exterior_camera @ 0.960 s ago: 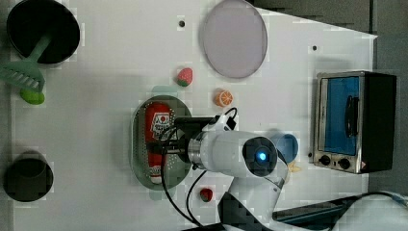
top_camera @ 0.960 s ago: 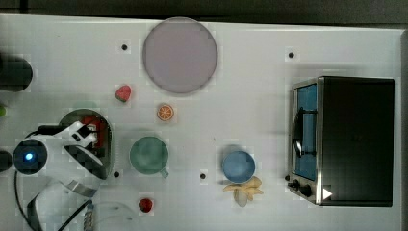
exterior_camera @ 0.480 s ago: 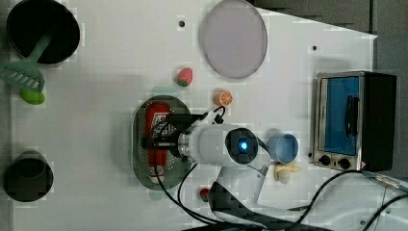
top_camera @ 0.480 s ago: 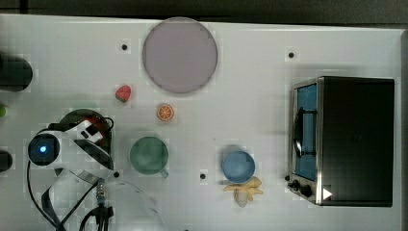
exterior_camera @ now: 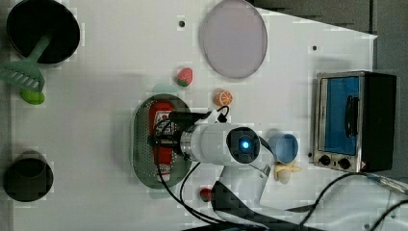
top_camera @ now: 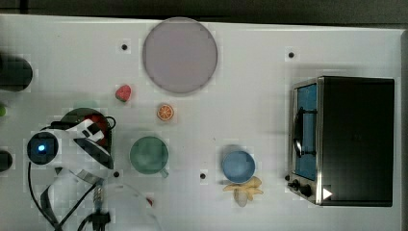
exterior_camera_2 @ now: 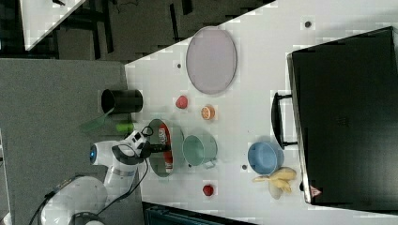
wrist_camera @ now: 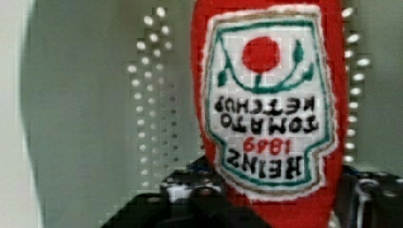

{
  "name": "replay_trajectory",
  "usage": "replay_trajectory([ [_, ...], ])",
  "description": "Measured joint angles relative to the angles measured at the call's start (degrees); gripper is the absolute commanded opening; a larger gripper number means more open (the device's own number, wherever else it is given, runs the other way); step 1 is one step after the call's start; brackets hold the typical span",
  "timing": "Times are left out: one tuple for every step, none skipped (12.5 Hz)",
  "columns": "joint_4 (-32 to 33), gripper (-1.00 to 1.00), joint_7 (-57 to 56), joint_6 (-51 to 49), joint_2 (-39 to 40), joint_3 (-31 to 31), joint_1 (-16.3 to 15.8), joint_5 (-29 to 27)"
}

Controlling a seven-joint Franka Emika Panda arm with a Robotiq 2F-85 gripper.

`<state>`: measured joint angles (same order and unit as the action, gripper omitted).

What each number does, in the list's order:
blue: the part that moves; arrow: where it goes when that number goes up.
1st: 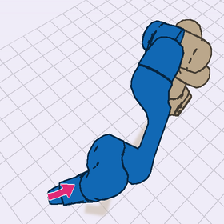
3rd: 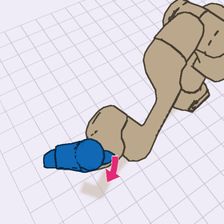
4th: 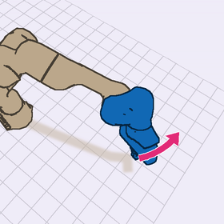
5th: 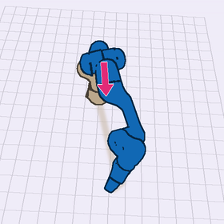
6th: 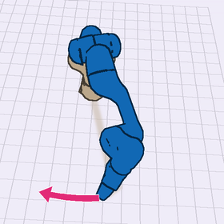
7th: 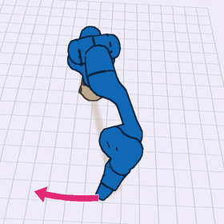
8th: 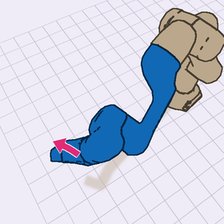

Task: Pick ketchup from strainer and place it on the table

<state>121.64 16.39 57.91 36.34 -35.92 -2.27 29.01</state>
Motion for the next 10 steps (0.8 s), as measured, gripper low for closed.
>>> replay_trajectory([
  [0.4,0.21,0.3,-2.2,-2.5,-0.8,0.4,-1.8],
  [0.3,0.21,0.4,-5.3,-5.6,-2.2,0.9,-5.8],
  [0.1,0.21,0.5,-8.1,-9.2,-3.4,1.4,-9.6],
  [-0.8,0.21,0.7,-9.3,-12.5,-4.3,1.5,-11.7],
  [-2.4,0.21,0.7,-10.4,-15.4,-5.0,1.6,-14.5],
  [-5.1,0.21,0.7,-12.7,-17.1,-6.0,1.8,-17.4],
  [-8.3,0.21,0.7,-15.4,-18.3,-6.5,1.7,-19.6],
  [-10.9,0.21,0.7,-19.2,-19.4,-6.7,1.8,-19.7],
  [-13.4,0.21,0.6,-24.2,-20.1,-6.9,2.0,-19.4],
  [-15.9,0.21,0.5,-29.0,-20.2,-6.6,2.0,-19.5],
])
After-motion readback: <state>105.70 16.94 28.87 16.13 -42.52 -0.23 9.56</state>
